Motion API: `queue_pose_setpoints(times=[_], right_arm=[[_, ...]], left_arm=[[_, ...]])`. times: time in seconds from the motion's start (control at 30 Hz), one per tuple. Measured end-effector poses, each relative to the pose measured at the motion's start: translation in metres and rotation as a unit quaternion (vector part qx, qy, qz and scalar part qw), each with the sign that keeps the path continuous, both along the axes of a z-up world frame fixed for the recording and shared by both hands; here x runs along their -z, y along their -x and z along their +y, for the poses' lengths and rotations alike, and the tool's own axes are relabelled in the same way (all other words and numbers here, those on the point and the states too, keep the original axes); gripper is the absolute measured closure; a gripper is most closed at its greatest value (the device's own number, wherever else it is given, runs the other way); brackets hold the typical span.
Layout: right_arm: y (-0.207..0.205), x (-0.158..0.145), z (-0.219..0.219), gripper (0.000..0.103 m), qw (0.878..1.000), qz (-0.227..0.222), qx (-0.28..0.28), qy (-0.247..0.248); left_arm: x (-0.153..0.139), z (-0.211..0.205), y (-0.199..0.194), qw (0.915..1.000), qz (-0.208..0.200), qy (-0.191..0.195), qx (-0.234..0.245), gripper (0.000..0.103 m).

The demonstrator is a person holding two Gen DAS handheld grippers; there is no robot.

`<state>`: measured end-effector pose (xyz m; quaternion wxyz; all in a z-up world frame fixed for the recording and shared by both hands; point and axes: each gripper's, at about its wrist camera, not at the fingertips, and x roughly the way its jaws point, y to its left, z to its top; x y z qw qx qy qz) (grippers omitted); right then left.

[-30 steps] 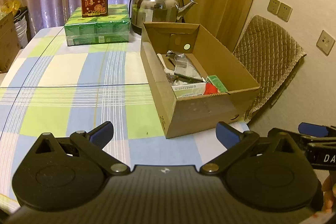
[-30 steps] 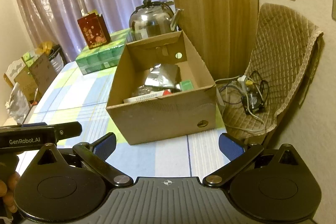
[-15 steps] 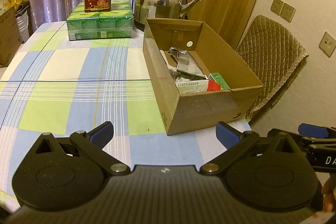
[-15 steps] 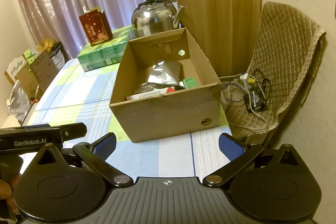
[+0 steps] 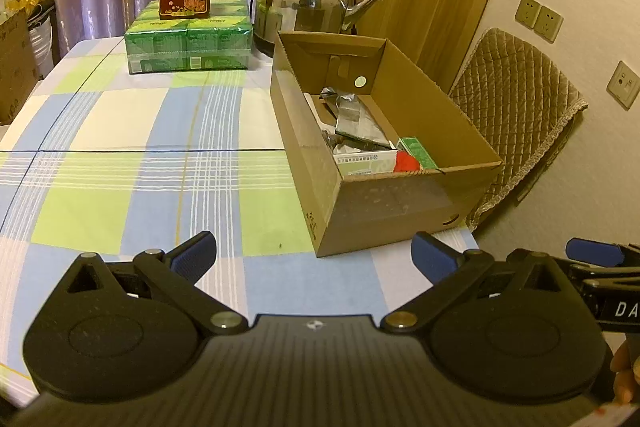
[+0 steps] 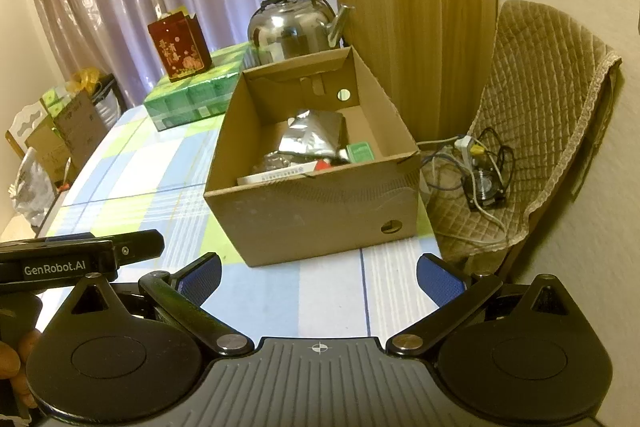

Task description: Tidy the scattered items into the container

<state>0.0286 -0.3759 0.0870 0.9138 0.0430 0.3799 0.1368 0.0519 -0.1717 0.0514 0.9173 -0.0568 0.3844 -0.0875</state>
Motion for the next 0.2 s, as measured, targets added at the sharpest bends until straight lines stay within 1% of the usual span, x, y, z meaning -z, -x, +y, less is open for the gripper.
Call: queue_pose_setpoints(times=[0.2], right_arm=[[0.0000,0.0024,0.0006,0.002,1.000,0.001,0.001,0.005]], left_arm=[[0.0004,0.0013,0.0003,1.0000,-0.003,0.005,0.004,0.001]])
